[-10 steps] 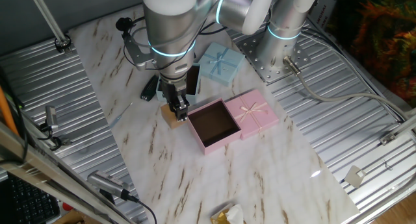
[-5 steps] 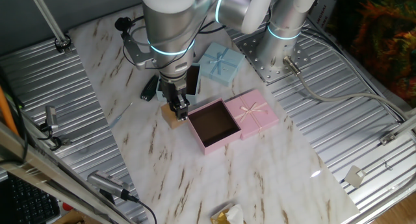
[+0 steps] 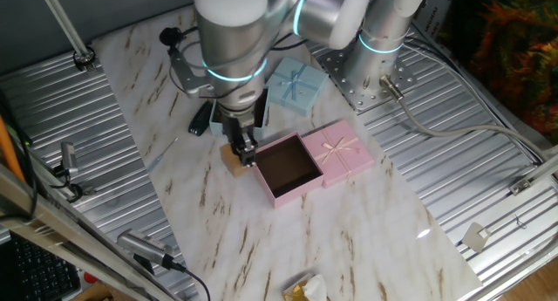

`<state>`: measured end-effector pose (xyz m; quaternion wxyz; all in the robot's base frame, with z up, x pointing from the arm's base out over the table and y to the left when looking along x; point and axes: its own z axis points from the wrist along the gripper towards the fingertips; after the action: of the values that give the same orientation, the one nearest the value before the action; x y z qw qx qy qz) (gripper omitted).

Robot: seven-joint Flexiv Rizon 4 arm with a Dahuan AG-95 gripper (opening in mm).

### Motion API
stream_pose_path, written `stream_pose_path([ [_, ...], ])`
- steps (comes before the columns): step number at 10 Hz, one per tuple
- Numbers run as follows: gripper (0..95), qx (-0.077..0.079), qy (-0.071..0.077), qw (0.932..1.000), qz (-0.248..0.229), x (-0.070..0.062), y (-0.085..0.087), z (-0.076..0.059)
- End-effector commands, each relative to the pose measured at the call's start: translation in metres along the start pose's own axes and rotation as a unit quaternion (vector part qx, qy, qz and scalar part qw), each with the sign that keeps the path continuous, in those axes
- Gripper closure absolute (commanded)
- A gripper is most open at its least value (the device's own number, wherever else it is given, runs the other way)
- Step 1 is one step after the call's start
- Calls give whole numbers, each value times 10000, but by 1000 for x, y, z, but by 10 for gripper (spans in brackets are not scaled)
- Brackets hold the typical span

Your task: Move an object from one box to another

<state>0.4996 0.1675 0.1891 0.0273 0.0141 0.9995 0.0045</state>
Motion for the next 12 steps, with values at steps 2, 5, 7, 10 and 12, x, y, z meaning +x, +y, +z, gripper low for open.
stream_pose_path([
  [2, 950, -41, -68, 10000, -17, 27, 1, 5],
  [5, 950, -49, -80, 10000, 16, 48, -1, 15],
  [7, 950, -67, -92, 9999, 128, 58, 10, 28],
  [10, 950, -85, -13, 9998, 188, 65, 17, 34],
  [12, 950, -80, -6, 9998, 200, 73, 18, 37],
])
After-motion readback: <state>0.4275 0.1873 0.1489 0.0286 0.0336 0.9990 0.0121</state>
